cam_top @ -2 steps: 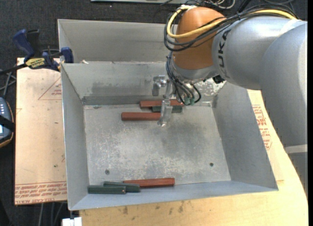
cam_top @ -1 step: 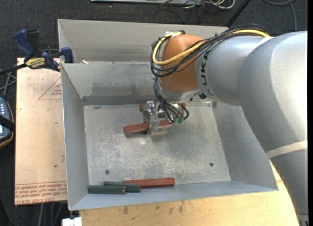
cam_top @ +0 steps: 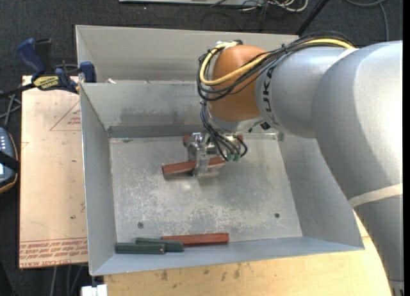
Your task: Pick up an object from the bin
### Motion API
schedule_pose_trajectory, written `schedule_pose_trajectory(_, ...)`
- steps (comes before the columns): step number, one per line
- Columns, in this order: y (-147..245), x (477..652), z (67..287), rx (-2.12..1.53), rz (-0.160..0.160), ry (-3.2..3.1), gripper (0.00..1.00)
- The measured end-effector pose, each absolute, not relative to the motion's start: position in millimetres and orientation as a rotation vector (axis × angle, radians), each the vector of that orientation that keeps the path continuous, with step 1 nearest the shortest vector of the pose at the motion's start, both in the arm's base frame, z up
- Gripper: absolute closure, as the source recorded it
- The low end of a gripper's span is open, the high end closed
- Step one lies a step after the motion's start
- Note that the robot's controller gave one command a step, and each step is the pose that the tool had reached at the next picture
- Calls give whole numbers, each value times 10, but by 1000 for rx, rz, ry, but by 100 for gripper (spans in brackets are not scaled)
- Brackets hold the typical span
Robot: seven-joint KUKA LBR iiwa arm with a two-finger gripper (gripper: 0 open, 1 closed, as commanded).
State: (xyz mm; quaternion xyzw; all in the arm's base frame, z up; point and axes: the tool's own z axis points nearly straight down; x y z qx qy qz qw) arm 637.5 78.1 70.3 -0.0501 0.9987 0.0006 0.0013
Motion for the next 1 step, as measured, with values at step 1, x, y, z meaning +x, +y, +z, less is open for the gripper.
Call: schedule_pose_trajectory(1, 778, 6364, 2406, -300, 1, 3117, 100)
